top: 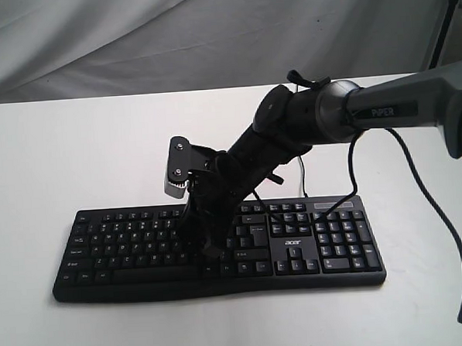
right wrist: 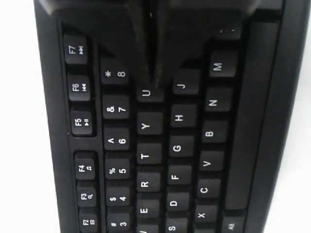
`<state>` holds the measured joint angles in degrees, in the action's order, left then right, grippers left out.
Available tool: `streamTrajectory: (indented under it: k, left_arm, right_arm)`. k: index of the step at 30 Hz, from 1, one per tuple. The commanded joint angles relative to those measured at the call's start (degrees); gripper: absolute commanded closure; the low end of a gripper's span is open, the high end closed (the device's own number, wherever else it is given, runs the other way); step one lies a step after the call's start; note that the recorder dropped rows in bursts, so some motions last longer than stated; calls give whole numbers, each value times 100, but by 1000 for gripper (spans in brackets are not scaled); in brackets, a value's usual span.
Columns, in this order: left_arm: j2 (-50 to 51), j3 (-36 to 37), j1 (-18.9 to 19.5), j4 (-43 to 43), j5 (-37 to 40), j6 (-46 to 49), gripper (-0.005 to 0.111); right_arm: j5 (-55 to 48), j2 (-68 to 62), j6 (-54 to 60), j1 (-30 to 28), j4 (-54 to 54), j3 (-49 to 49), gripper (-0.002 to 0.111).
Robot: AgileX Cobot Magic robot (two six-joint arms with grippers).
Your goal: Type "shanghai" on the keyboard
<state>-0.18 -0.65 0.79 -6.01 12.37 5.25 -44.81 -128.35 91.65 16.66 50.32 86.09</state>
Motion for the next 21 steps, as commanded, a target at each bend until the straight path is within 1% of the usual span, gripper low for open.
streamTrajectory:
  k: [1, 10, 21]
  left_arm:
    - [18, 3, -23, -23, -14, -7, 106]
    - [18, 3, -23, -23, -14, -7, 106]
    - [18, 3, -23, -23, -14, -7, 106]
  right_arm:
    - [18, 12, 80, 21, -8, -36, 108]
    - [31, -135, 88, 21, -110, -36, 108]
    - [-139, 287, -30, 21, -130, -36, 108]
